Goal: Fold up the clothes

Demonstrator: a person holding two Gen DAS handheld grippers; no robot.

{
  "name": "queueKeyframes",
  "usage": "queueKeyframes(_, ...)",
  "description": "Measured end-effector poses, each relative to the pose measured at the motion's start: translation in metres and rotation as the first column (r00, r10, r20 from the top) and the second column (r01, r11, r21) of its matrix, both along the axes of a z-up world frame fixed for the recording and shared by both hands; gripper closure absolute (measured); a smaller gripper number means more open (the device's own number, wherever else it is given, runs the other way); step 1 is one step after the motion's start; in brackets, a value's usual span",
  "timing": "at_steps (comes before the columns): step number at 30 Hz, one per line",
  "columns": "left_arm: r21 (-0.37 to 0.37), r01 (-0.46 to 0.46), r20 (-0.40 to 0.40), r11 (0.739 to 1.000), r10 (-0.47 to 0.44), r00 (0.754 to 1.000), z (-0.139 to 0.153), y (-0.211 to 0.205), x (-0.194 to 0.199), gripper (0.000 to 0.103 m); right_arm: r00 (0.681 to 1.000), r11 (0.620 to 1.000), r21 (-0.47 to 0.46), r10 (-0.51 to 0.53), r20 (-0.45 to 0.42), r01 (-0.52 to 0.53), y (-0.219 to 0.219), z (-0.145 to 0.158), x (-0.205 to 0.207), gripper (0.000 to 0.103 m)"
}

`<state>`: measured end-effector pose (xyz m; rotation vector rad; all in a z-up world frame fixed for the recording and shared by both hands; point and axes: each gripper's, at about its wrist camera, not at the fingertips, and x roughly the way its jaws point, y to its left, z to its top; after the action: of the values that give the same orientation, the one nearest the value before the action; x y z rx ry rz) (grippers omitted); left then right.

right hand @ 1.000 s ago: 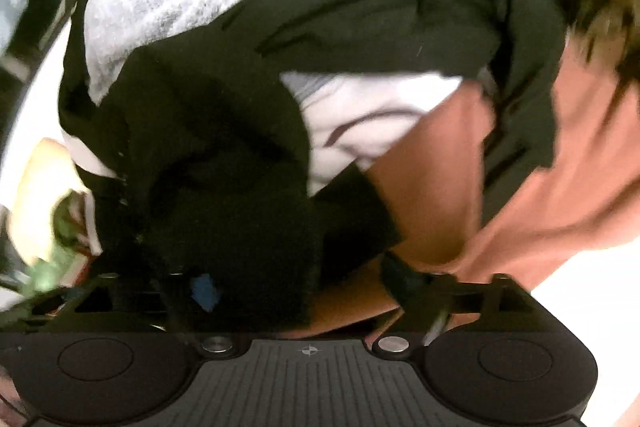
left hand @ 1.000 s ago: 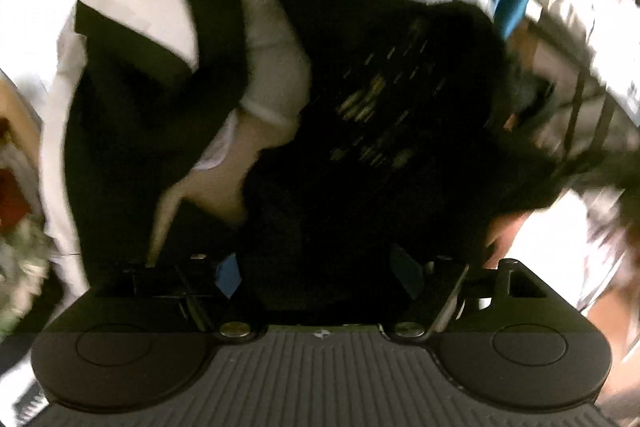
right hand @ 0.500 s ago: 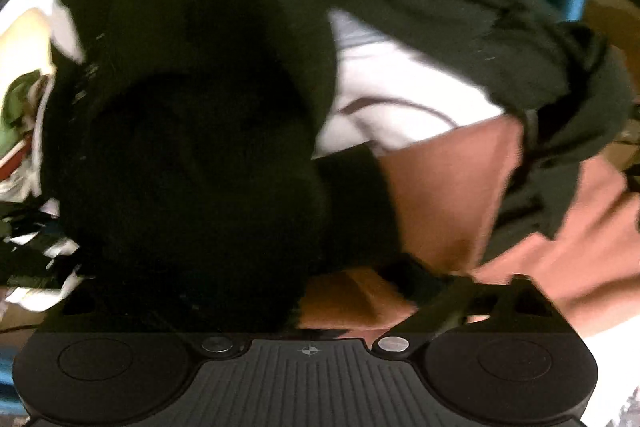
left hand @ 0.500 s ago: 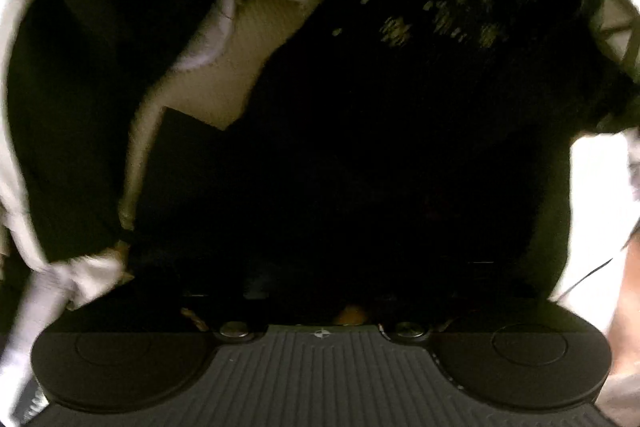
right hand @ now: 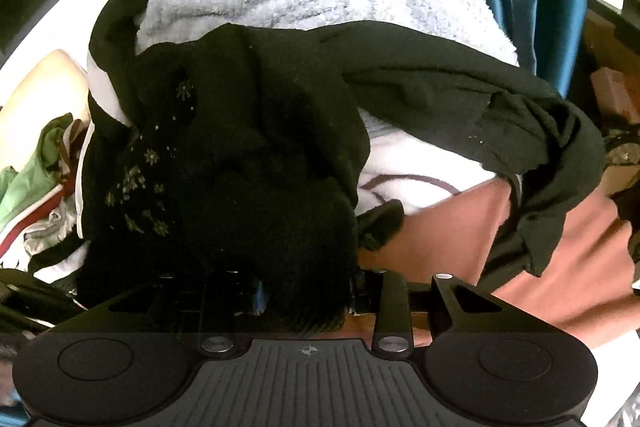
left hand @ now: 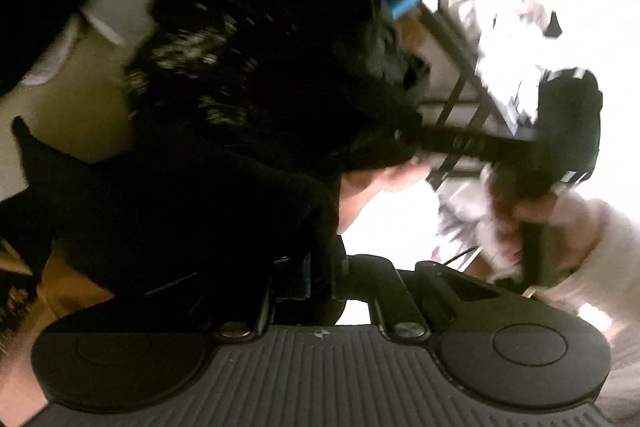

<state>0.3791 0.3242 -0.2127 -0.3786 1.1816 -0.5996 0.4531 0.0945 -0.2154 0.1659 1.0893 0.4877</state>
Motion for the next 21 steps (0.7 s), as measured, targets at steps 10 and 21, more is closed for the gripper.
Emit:
queueKeyframes(10,0.165,0.084,0.035,0.983,-0.091,0.995,-0.029,-0.06,0.023,0.035,0.994,0.996,0.079,0.055,-0.089,-0.048,0.008,-0.006,-0.007,0.079)
queueKeyframes(21,0.096,-0.116,0.022,0.989,0.114,0.993,-0.006,-0.01,0.025,0.089,0.995,0.996,0.087,0.039,-0.087,-0.031,-0.007,-0.008,-0.01,0.09)
